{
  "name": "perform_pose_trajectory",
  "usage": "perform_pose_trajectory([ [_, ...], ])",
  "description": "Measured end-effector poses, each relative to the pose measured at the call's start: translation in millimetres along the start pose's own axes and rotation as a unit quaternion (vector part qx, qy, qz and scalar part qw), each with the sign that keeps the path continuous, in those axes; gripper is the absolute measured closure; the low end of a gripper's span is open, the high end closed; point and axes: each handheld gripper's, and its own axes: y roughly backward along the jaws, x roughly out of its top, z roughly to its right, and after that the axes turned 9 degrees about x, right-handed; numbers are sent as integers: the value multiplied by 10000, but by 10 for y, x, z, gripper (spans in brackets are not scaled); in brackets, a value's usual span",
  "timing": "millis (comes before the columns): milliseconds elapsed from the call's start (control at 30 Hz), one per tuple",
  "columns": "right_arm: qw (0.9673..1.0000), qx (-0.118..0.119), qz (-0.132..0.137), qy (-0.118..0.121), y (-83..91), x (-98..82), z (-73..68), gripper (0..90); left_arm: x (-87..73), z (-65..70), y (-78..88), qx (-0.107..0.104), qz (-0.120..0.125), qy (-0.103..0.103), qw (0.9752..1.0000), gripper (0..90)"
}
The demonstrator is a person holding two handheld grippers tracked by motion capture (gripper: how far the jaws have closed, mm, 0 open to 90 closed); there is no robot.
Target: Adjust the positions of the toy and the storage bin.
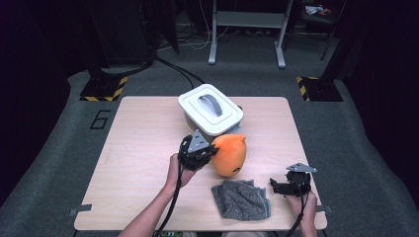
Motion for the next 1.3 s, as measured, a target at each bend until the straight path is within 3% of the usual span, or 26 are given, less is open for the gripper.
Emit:
perform_pose_trajectory([
  [333, 10000, 1, 3, -2, 0, 0, -1, 34, -121, -160, 218, 135, -59, 89, 9999, 841],
  [667, 10000, 1, 8, 32, -1, 1, 4, 34, -254, -301, 442, 403, -63, 182, 9990, 840],
  [833, 10000, 1, 9, 30, -1, 1, 4, 34, -333, -369, 574, 444, -85, 306, 9985, 840],
  [1300, 10000, 0, 9, 35, -2, 1, 5, 34, -586, -596, 901, 839, -115, 484, 9952, 839],
])
